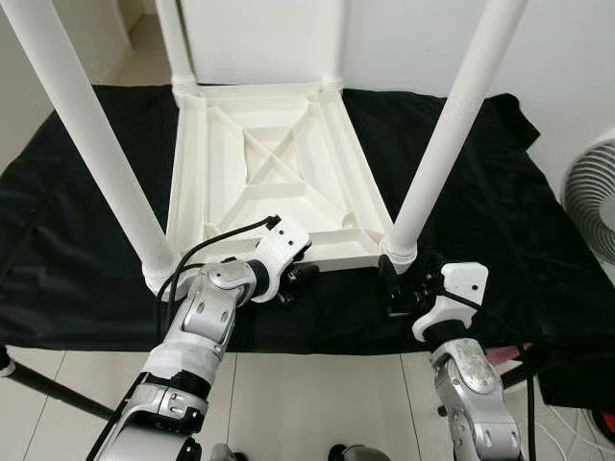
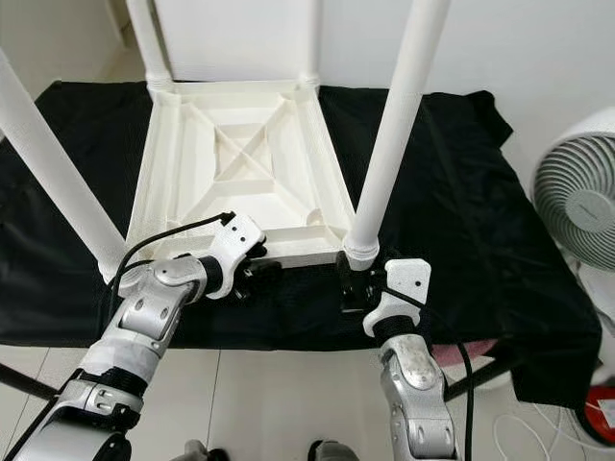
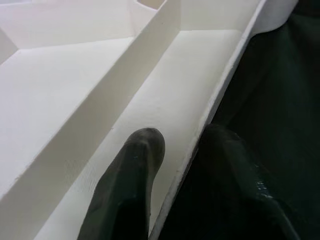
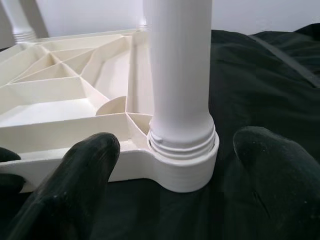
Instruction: Building children table
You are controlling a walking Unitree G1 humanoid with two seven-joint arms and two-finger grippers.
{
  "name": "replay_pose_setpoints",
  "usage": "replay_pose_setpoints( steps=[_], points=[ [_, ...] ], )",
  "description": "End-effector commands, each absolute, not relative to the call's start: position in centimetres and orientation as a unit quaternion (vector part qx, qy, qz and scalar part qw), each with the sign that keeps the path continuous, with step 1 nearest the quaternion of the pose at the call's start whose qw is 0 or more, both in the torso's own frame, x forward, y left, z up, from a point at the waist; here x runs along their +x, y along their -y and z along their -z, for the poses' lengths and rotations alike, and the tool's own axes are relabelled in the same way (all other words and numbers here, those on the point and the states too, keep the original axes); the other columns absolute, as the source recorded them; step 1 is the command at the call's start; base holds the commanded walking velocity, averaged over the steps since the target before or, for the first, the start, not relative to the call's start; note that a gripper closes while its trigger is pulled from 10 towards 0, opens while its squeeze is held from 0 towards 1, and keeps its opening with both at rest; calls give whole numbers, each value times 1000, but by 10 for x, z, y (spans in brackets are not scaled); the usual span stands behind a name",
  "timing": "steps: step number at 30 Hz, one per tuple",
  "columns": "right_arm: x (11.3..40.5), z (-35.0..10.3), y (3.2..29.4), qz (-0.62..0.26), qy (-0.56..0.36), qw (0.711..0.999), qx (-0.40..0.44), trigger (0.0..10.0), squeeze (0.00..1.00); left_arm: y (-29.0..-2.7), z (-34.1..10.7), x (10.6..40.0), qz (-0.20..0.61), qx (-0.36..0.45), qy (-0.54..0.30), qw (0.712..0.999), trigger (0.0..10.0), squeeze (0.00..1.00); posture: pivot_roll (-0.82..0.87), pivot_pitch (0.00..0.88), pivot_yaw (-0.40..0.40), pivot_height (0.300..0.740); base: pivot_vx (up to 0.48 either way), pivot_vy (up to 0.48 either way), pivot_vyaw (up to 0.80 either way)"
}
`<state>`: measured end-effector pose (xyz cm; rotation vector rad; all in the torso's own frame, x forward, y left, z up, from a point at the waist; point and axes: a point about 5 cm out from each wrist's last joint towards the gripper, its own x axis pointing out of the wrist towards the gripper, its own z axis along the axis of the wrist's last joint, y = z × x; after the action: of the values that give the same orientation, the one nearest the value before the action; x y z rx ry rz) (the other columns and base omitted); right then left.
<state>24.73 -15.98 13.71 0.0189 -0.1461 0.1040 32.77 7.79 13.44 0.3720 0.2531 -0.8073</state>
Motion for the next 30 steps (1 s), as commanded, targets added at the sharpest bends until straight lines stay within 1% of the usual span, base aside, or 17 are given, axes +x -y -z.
replay_pose_setpoints(
  steps=[1, 12, 13, 14, 15, 16, 19, 23, 25, 28, 30],
  points=[
    [246, -138, 160, -50, 78, 996, 6, 10000, 0, -124, -132, 340, 110, 196, -109, 968, 0, 0, -157, 104, 34, 740, 0, 0, 0],
    [246, -139, 160, -48, 80, 996, 4, 10000, 0, -136, -125, 329, 59, 193, -122, 972, 0, 0, -153, 117, 36, 740, 0, 0, 0],
    [246, -139, 160, -48, 79, 996, 4, 10000, 0, -141, -123, 327, 40, 193, -125, 972, 0, 0, -151, 118, 35, 740, 0, 0, 0],
    [246, -139, 160, -48, 79, 996, 4, 10000, 0, -141, -123, 327, 40, 193, -125, 972, 0, 0, -151, 118, 35, 740, 0, 0, 0],
    [247, -139, 160, -48, 80, 996, 4, 10000, 0, -148, -122, 325, 12, 190, -127, 973, 0, 0, -149, 118, 34, 740, 0, 0, 0],
    [247, -139, 160, -48, 80, 996, 4, 10000, 0, -148, -122, 325, 12, 190, -127, 973, 0, 0, -149, 118, 34, 740, 0, 0, 0],
    [249, -140, 159, -47, 82, 996, 4, 10000, 0, -167, -118, 318, -59, 172, -133, 974, 0, 0, -151, 118, 35, 740, 0, 0, 0],
    [250, -140, 159, -46, 82, 996, 5, 10000, 0, -172, -117, 316, -72, 169, -133, 974, 0, 0, -149, 119, 31, 740, 0, 0, 0],
    [251, -140, 158, -47, 83, 995, 5, 10000, 0, -183, -119, 313, -92, 171, -131, 972, 0, 0, -149, 118, 32, 740, 0, 0, 0],
    [251, -140, 157, -48, 83, 995, 4, 10000, 0, -189, -121, 311, -98, 173, -130, 971, 0, 0, -149, 118, 32, 740, 0, 0, 0],
    [251, -140, 158, -48, 83, 995, 3, 10000, 0, -187, -122, 308, -94, 176, -126, 972, 0, 0, -149, 118, 32, 740, 0, 0, 0]
  ],
)
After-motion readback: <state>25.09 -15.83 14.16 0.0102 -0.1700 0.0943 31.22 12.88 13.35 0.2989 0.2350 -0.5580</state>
